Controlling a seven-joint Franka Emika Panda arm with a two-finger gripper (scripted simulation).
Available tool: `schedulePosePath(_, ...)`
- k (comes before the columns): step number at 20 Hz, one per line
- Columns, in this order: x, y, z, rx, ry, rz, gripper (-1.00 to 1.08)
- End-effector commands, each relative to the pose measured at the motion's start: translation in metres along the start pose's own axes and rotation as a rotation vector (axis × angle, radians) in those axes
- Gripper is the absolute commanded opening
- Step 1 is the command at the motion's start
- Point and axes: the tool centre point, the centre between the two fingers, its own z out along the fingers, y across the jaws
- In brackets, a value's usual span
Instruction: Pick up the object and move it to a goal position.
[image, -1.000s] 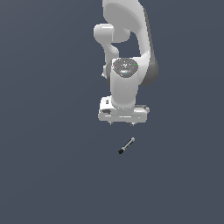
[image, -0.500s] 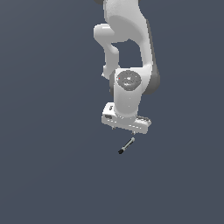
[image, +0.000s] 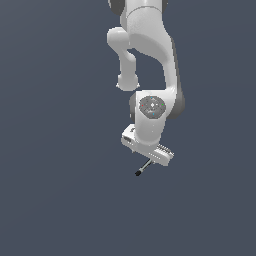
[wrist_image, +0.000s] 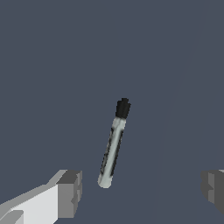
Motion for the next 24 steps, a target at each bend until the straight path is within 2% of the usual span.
schedulePosePath(1,0.002,-0.004,0.009,-0.003,0.003,0.061,1.0)
schedulePosePath(12,0.005,-0.016,0.032,-0.011,0.013,0.221,1.0)
schedulePosePath(24,0.005,-0.017,0.045,-0.012,0.014,0.24,1.0)
